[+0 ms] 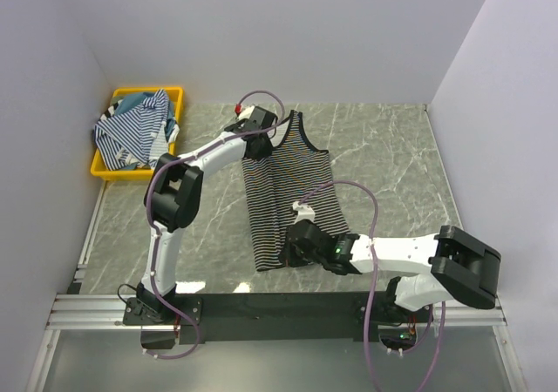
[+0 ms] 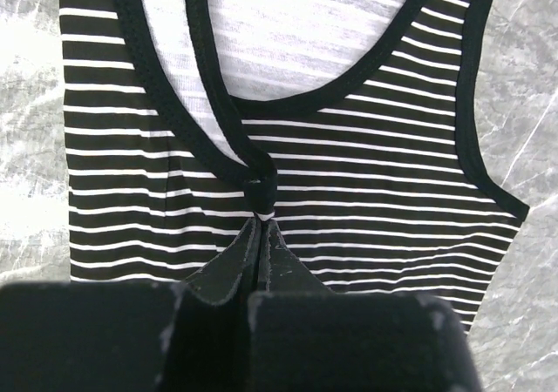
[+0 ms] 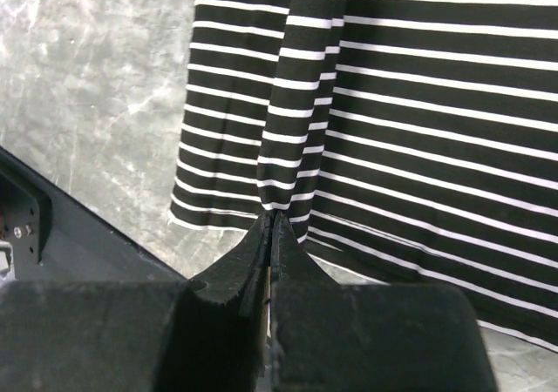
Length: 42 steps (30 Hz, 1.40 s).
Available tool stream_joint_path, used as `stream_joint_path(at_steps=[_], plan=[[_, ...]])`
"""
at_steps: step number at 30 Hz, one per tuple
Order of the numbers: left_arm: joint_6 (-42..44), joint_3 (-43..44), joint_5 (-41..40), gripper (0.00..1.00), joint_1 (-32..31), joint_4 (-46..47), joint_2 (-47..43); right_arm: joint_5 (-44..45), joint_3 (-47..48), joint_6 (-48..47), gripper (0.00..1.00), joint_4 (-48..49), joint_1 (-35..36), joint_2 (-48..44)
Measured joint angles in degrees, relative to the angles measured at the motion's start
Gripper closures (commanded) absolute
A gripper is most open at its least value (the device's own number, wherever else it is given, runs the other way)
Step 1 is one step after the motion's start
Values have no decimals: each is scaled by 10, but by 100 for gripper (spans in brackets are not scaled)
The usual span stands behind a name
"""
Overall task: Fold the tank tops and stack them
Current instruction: Fold the tank top
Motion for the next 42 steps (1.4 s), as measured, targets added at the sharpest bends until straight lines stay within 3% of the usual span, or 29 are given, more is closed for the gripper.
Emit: stream_joint_path(at_steps=[8, 11, 12, 15, 23, 28, 36, 42], plan=[[-7, 3, 1, 98, 0, 3, 14, 11, -15, 12, 100, 2, -4, -15], [-8, 3, 3, 82, 0, 5, 15, 17, -19, 19, 78, 1, -5, -21], [-8, 3, 5, 70, 0, 8, 15, 19, -21, 23, 67, -3, -5, -26], [-6, 2, 9, 55, 0, 30, 15, 31, -25, 31, 56, -34, -5, -59], [9, -5, 43, 51, -1, 81, -4, 128, -27, 69, 48, -153, -14, -224], [13, -5, 69, 52, -8, 105, -18, 147, -30, 68, 47, -199, -114, -271], [29, 28, 97, 51, -38, 106, -8, 136, -31, 21, 43, -233, -288, -269], [33, 20, 103, 53, -64, 116, -2, 54, -1, -48, 44, -191, -440, -180]])
